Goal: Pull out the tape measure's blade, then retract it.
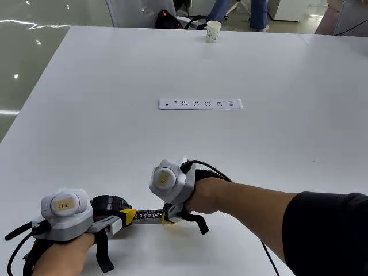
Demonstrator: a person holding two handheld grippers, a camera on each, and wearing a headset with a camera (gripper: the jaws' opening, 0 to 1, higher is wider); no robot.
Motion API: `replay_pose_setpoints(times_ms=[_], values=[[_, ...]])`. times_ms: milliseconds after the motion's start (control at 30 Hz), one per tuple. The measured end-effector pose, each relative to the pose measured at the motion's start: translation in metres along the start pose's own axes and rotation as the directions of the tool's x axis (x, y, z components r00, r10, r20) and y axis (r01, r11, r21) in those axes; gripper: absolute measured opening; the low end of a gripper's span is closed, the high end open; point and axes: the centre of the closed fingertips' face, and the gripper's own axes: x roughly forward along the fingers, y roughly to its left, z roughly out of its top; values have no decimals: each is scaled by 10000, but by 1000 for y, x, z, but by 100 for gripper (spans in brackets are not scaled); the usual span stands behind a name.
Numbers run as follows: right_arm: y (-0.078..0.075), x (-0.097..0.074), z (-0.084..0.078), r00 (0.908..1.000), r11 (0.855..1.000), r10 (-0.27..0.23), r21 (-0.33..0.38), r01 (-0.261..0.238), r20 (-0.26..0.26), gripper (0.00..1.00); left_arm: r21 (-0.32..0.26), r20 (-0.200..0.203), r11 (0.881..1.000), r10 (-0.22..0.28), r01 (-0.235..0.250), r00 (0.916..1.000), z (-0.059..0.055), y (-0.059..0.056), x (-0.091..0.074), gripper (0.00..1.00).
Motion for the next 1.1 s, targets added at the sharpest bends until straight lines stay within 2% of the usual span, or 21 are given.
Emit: replay_pose_setpoints(times_ms=[633, 1100], values=[[-1, 5, 8, 9998, 9998, -5, 189, 1, 189, 11, -59, -31, 10000, -24, 24, 10000, -1, 0, -1, 59], [1, 6, 15, 9996, 10000, -16, 47, 14, 293, 11, -103, -31, 9999, -57, 57, 10000, -2, 0, -1, 59]])
